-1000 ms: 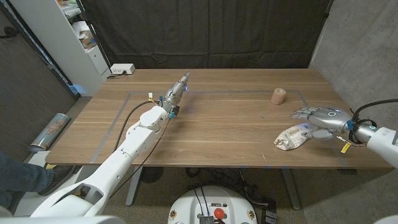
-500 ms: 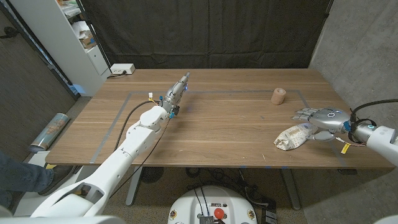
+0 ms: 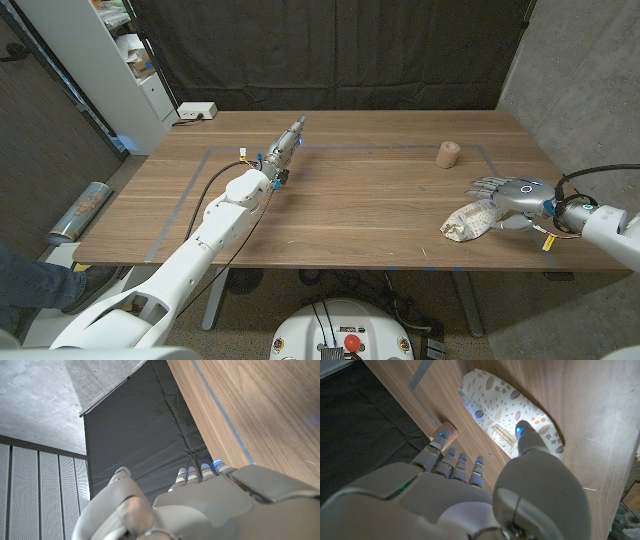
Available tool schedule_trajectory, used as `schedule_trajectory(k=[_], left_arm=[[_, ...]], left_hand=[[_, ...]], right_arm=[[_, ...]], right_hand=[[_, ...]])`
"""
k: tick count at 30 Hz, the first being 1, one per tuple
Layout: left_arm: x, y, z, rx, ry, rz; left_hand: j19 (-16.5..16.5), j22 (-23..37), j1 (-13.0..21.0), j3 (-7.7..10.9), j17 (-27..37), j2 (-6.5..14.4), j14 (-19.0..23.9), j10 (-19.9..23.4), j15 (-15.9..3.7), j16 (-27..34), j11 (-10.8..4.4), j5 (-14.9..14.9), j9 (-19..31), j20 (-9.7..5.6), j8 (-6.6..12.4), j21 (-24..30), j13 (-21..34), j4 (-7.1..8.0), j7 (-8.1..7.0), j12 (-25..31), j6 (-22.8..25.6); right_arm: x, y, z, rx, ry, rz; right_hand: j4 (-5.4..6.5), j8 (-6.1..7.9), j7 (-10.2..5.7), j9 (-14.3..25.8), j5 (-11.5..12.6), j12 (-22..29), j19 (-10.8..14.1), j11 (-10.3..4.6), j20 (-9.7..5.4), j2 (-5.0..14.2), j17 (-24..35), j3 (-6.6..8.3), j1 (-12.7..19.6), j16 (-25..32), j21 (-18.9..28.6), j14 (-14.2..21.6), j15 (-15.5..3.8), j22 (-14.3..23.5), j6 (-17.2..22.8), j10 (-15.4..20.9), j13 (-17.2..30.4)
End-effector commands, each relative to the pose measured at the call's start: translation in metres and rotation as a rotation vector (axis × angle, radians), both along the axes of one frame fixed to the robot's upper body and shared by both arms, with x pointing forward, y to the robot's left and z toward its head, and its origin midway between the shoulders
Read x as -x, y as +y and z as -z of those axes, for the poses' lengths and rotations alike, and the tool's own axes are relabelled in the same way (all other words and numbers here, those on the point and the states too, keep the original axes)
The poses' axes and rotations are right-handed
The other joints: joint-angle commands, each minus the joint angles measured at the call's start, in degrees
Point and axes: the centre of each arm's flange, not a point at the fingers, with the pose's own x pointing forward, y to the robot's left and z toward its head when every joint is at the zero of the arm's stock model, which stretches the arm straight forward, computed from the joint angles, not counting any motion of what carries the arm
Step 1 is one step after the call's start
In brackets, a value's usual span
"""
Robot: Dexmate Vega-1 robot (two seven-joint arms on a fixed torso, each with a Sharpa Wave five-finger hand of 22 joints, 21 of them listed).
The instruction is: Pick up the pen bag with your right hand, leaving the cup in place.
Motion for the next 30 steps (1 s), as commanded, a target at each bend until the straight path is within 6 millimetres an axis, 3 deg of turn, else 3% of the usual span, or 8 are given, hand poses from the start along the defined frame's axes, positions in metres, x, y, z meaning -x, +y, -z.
schedule_trajectory(k=[1, 9, 30], left_arm=[[-0.002, 0.000, -0.001, -0.007, 0.002, 0.000], [-0.002, 0.002, -0.002, -0.006, 0.003, -0.004], [-0.007, 0.005, 0.003, -0.008, 0.020, 0.002]], left_hand=[[-3.2, 0.3, -0.1, -0.31, 0.3, 0.6, -3.6, -0.5, -0.06, 0.3, 0.02, -0.2, 0.3, 0.16, 0.13, 0.2, 0.1, -0.12, -0.34, 0.5, 0.0], [-3.3, 0.3, -0.1, -0.35, 0.3, 0.6, -3.6, -0.6, -0.04, 0.3, 0.10, -0.2, 0.3, 0.28, 0.11, 0.2, 0.1, -0.13, -0.52, 0.5, -0.1], [-3.5, 0.3, -0.1, -0.47, 0.3, 0.7, -3.8, -0.7, 0.05, 0.3, 0.00, -0.2, 0.3, 0.54, 0.08, 0.1, 0.1, -0.17, -0.56, 0.4, -0.2]], right_arm=[[-0.011, 0.008, 0.004, 0.012, 0.007, 0.017], [-0.014, 0.009, 0.007, 0.005, 0.019, 0.018], [-0.014, 0.005, 0.015, -0.010, 0.065, 0.032]], right_hand=[[0.42, 0.05, -0.68, 0.2, 0.5, 0.4, -0.1, 0.20, 0.96, -0.34, 0.3, 0.15, 0.3, 0.4, 0.5, 0.0, 1.09, 0.1, -0.7, -1.0, 0.2], [0.50, 0.18, -0.84, 0.2, 0.6, 0.4, -0.2, 0.49, 2.17, -0.28, 0.3, 0.18, 0.5, 0.5, 0.6, -0.2, 1.52, 0.1, -1.0, -1.8, 0.2], [0.81, 1.30, -1.13, 0.2, 0.8, 1.3, 0.9, 0.76, 2.39, -0.11, 0.4, 0.16, 0.6, 1.1, 1.1, 0.5, 0.83, 0.1, 1.6, -0.8, 0.2]])
